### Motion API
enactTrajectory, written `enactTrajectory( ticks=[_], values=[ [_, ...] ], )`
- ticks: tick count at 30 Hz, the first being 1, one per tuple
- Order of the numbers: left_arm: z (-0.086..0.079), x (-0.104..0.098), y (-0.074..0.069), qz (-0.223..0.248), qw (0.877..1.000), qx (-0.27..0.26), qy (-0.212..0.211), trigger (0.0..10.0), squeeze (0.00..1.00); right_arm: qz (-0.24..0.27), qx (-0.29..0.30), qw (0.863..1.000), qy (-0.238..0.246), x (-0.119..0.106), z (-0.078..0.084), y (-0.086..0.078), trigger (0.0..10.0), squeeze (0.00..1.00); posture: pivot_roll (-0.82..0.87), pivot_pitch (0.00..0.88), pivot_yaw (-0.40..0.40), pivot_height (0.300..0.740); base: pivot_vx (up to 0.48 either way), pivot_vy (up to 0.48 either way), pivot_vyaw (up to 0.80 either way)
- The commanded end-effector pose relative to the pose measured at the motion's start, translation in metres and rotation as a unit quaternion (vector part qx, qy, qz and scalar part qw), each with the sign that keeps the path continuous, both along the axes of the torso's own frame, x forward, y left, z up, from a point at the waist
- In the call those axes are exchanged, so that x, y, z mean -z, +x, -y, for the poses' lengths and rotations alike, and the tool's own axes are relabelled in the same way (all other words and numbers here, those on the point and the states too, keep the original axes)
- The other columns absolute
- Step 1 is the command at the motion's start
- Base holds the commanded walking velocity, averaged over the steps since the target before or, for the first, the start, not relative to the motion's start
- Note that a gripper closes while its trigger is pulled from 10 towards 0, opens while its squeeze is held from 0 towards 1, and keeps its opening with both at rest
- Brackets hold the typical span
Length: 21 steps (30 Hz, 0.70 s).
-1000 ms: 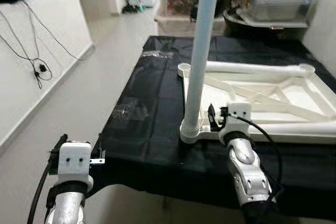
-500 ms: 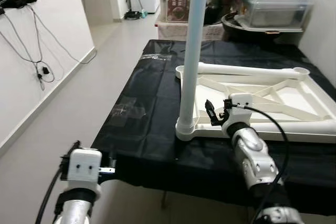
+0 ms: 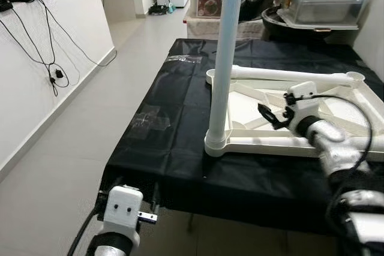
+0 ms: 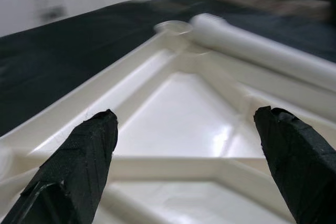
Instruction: Building children table
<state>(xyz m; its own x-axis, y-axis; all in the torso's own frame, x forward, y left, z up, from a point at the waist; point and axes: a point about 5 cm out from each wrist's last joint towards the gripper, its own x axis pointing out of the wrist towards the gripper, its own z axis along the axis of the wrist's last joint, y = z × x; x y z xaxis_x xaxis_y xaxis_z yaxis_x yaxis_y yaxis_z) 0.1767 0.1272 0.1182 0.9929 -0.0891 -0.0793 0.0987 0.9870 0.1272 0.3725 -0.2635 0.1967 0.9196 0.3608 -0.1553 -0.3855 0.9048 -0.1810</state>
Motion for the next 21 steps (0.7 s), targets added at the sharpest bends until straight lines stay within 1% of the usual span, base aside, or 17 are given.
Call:
enactTrajectory(
  ticks=[1,3,4,5,6,7,8,10,11,12,13,14,16,18,19,21],
  values=[
    [0.003,0.003,-0.003,-0.011,1.000,0.019,-0.005,10.0,0.00,-0.033,-0.065,0.997,0.011,0.005,-0.008,-0.002,10.0,0.00,0.07,0.088,0.020,0.740,0.000,0.000,0.00],
    [0.003,0.003,-0.003,-0.011,1.000,0.019,-0.005,10.0,0.00,-0.033,-0.065,0.997,0.011,0.005,-0.008,-0.002,10.0,0.00,0.07,0.088,0.020,0.740,0.000,0.000,0.00],
    [0.007,0.003,-0.004,-0.010,0.999,0.033,-0.001,10.0,0.00,-0.058,-0.131,0.989,0.031,0.005,-0.013,-0.006,10.0,0.00,0.07,0.088,0.021,0.740,0.000,0.000,0.00],
    [0.010,0.003,-0.006,-0.010,0.999,0.041,-0.002,10.0,0.00,-0.075,-0.198,0.975,0.059,0.003,-0.021,-0.010,10.0,0.00,0.07,0.088,0.024,0.740,0.000,0.000,0.00],
    [0.010,0.003,-0.006,-0.010,0.999,0.041,-0.002,10.0,0.00,-0.075,-0.198,0.975,0.059,0.003,-0.021,-0.010,10.0,0.00,0.07,0.088,0.024,0.740,0.000,0.000,0.00],
    [0.012,0.004,-0.007,-0.011,0.999,0.045,-0.003,10.0,0.00,-0.084,-0.245,0.963,0.079,0.001,-0.025,-0.013,10.0,0.00,0.07,0.088,0.024,0.740,0.000,0.000,0.00],
    [0.012,0.004,-0.007,-0.011,0.999,0.045,-0.003,10.0,0.00,-0.084,-0.245,0.963,0.079,0.001,-0.025,-0.013,10.0,0.00,0.07,0.088,0.024,0.740,0.000,0.000,0.00],
    [0.014,0.003,-0.007,-0.008,0.999,0.052,0.000,10.0,0.00,-0.076,-0.296,0.946,0.105,-0.004,-0.041,-0.009,10.0,0.00,0.08,0.088,0.022,0.740,0.000,0.000,0.00],
    [0.014,0.003,-0.007,-0.008,0.999,0.052,0.000,10.0,0.00,-0.076,-0.296,0.946,0.105,-0.004,-0.041,-0.009,10.0,0.00,0.08,0.088,0.022,0.740,0.000,0.000,0.00],
    [0.014,0.003,-0.007,-0.006,0.999,0.053,0.001,10.0,0.00,-0.073,-0.309,0.942,0.110,-0.005,-0.047,-0.007,10.0,0.00,0.08,0.088,0.022,0.740,0.000,0.000,0.00],
    [0.014,0.003,-0.007,-0.006,0.999,0.053,0.001,10.0,0.00,-0.073,-0.309,0.942,0.110,-0.005,-0.047,-0.007,10.0,0.00,0.08,0.088,0.022,0.740,0.000,0.000,0.00],
    [0.015,0.002,-0.007,-0.003,0.998,0.057,0.003,10.0,0.00,-0.074,-0.320,0.937,0.117,-0.007,-0.054,-0.005,10.0,0.00,0.08,0.089,0.020,0.740,0.000,0.000,0.00],
    [0.018,-0.004,-0.008,0.015,0.998,0.066,-0.001,10.0,0.00,-0.073,-0.333,0.933,0.114,-0.006,-0.065,-0.002,10.0,0.00,0.08,0.092,0.012,0.740,0.000,0.000,0.00],
    [0.018,-0.004,-0.008,0.015,0.998,0.066,-0.001,10.0,0.00,-0.073,-0.333,0.933,0.114,-0.006,-0.065,-0.002,10.0,0.00,0.08,0.092,0.012,0.740,0.000,0.000,0.00],
    [0.021,-0.009,-0.009,0.030,0.996,0.078,-0.004,10.0,0.00,-0.071,-0.337,0.932,0.111,-0.006,-0.070,-0.001,10.0,0.00,0.08,0.092,0.012,0.740,0.000,0.000,0.00],
    [0.021,-0.009,-0.009,0.030,0.996,0.078,-0.004,10.0,0.00,-0.071,-0.337,0.932,0.111,-0.006,-0.070,-0.001,10.0,0.00,0.08,0.092,0.012,0.740,0.000,0.000,0.00]
  ],
)
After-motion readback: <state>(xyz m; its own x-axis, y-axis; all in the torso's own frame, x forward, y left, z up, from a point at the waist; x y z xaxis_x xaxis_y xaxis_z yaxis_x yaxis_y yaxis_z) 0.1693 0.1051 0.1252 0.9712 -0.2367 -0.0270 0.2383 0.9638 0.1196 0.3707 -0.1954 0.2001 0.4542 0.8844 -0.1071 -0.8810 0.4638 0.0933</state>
